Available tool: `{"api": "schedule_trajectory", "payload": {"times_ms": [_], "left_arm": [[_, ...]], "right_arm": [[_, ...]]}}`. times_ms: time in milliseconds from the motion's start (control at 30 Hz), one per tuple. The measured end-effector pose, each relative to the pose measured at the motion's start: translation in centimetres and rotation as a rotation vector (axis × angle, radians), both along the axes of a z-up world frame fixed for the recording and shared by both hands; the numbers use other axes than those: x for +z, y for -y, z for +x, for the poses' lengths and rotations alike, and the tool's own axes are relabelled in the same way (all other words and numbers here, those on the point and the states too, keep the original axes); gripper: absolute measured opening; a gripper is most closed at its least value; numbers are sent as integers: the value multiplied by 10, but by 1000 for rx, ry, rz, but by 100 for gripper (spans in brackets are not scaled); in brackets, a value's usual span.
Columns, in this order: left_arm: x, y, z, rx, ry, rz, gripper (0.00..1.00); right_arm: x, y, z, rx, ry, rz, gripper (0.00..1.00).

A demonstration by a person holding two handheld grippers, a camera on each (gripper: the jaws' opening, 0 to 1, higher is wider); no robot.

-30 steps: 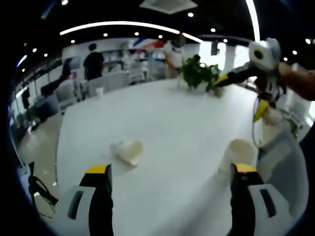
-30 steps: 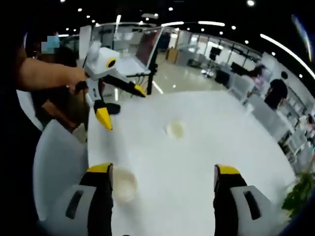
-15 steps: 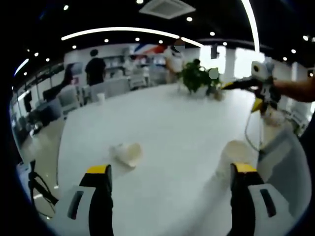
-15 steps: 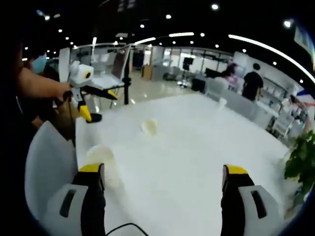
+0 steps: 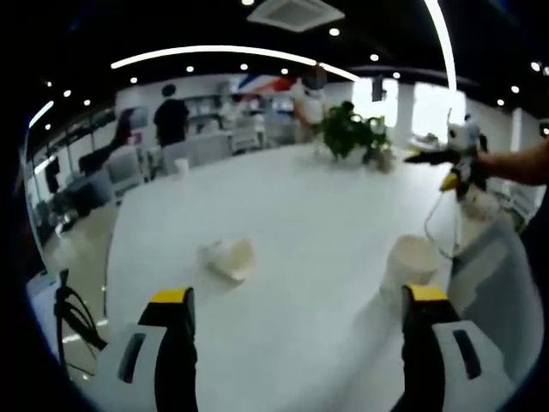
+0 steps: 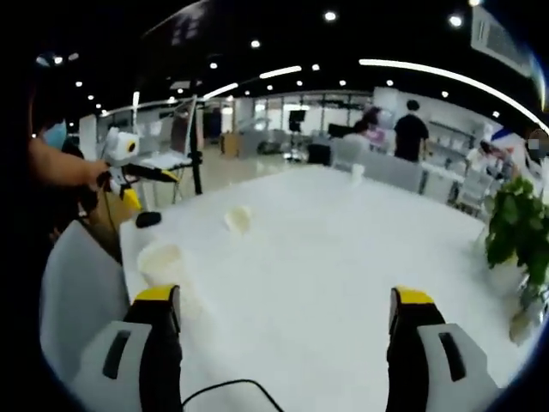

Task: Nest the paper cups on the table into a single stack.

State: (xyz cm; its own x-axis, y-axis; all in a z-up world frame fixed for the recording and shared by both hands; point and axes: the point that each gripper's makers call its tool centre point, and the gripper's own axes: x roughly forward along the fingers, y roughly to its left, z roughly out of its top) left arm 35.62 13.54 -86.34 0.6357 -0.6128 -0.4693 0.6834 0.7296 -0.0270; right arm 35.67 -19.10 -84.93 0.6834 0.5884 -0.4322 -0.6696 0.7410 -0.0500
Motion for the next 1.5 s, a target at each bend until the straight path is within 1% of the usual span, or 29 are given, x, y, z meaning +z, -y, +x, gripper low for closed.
{"api": "schedule_trajectory", "payload": {"times_ms": [100, 233, 267, 333, 433, 533, 633, 700, 767, 867, 933, 1000, 1033, 1167, 1233, 1300, 1367, 1500], "left_arm": [[-3, 2, 4, -14, -18, 11, 98], [-6, 5, 12, -107, -1, 91, 98], [-6, 5, 16, -119, 1, 100, 98], [-6, 4, 23, -126, -11, 97, 98], [-5, 1, 35, -163, -5, 137, 98], [-2, 0, 45, -190, -7, 151, 98], [-1, 0, 55, -198, -14, 149, 98], [-2, 2, 61, -208, -24, 152, 98], [-6, 5, 67, -215, -34, 175, 98], [-6, 12, 78, -235, -26, 190, 98], [-6, 16, 83, -274, -8, 224, 98], [-6, 19, 86, -300, -9, 241, 98], [-6, 20, 89, -304, -22, 246, 98], [-10, 21, 100, -307, -41, 265, 97], [-12, 20, 107, -293, -34, 275, 97], [-13, 20, 110, -290, -34, 279, 97], [-16, 22, 112, -295, -46, 287, 96], [-18, 23, 121, -290, -38, 309, 95]], "right_arm": [[1, -1, 1, -4, 1, -2, 100], [1, 0, 2, -7, 7, 0, 100], [2, -1, 2, -7, 8, 1, 100], [1, -1, 3, -14, 3, 1, 100], [0, -3, 2, -14, 1, 4, 100], [-1, -5, 1, -13, -1, 3, 100], [0, -5, 0, -16, -3, 10, 100], [-1, -6, 0, -16, -6, 11, 100], [-1, -6, -1, -14, -7, 13, 100], [-3, -7, -3, -9, -13, 13, 100], [-4, -7, -3, -10, -18, 16, 100], [-6, -7, -4, -11, -22, 20, 100], [-6, -7, -6, -13, -24, 23, 100], [-10, -8, -8, -13, -32, 25, 100], [-12, -9, -10, -16, -34, 28, 100], [-13, -9, -10, -19, -36, 35, 100], [-15, -8, -10, -25, -38, 37, 100], [-15, -7, -12, -34, -44, 48, 100]]}}
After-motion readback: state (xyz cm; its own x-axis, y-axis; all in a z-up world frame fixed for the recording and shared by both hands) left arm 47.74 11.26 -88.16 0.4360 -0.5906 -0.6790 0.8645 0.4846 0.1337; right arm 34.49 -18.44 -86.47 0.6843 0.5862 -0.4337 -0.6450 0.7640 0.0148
